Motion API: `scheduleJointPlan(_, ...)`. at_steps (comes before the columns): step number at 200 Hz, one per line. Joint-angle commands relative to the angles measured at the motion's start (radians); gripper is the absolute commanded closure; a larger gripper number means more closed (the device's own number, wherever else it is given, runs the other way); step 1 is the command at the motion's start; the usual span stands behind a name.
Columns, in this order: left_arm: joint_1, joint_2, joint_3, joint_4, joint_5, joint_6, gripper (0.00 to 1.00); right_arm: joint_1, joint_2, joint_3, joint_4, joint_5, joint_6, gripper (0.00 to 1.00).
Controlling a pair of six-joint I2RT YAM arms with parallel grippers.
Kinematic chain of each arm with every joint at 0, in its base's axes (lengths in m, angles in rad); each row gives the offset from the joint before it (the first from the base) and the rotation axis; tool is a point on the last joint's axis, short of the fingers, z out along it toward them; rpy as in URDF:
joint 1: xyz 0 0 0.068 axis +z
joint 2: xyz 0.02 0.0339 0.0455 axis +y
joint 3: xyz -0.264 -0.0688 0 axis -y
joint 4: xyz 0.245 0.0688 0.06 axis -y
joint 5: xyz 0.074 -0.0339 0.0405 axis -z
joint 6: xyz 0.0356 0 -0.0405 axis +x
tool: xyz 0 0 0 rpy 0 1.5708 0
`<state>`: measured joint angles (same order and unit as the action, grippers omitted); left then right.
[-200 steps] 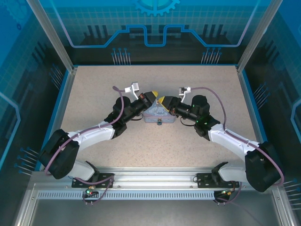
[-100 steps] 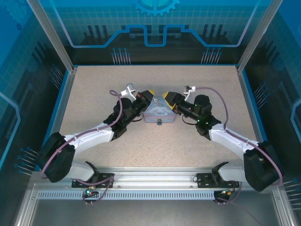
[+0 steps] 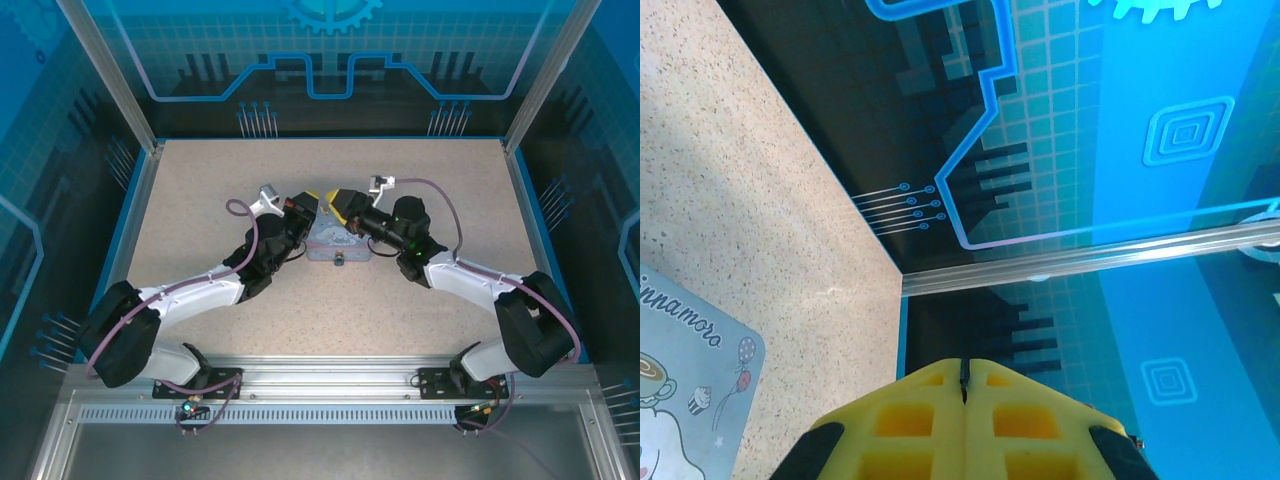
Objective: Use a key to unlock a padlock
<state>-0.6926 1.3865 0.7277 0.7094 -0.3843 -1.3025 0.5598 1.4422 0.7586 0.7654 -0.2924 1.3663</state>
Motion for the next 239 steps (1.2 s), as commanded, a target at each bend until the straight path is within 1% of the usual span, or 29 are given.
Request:
scheduleJointPlan(1, -0.009, 0.003, -0.010, 0.060, -0.054, -0.024, 1.00, 0.021, 0.012, 0.012, 0.063, 0.019, 0.015, 0.53)
scheduleJointPlan(70, -0.010, 0.035, 0.004, 0.077, -0.068, -0.038, 1.00, 0.038, 0.023, 0.008, 0.074, 0.015, 0.022, 0.58)
scheduleJointPlan(203, -0.010, 0.037, 0.002, 0.083, -0.088, -0.043, 1.00, 0.055, 0.043, -0.001, 0.069, 0.020, 0.020, 0.68)
scheduleJointPlan(239, -0.010, 0.032, -0.004, 0.082, -0.093, -0.043, 1.00, 0.054, 0.042, -0.002, 0.063, 0.024, 0.018, 0.79)
